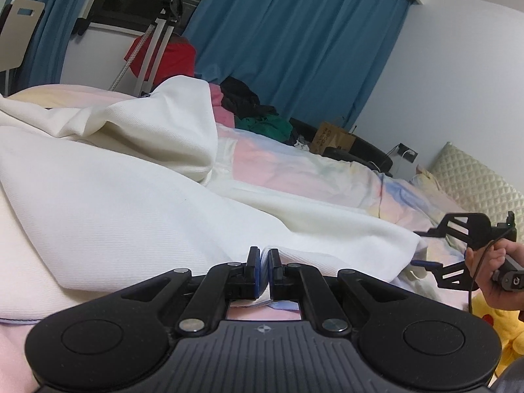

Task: Fold clothes

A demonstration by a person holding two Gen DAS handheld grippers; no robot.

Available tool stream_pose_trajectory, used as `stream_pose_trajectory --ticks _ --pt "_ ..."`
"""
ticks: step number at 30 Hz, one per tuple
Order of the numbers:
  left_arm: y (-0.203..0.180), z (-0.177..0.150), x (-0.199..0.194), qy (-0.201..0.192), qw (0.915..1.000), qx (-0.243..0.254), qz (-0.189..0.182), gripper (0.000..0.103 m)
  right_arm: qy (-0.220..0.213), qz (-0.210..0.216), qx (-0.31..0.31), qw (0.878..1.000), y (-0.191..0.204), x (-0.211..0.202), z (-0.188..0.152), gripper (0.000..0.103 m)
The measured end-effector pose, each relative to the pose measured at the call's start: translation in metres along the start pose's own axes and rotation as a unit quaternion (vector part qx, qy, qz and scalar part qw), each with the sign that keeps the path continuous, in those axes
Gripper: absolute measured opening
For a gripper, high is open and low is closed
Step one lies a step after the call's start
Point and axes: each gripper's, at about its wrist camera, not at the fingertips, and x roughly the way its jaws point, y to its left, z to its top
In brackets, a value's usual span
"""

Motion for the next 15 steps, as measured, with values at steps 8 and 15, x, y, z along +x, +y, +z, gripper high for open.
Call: stream_pose_trajectory --ticks 8,15 --pt "-0.004 -0.003 -0.005 0.004 1.0 -0.002 0.003 0.005 -0.013 -0.022 0.077 0.997 -0.027 0.036 0.026 0.054" --pt "-0.005 -0.003 -0.003 -0.002 1.0 0.0 0.001 0.005 -0.054 -0.024 -0.024 0.998 -0.004 0.05 0.04 0.007"
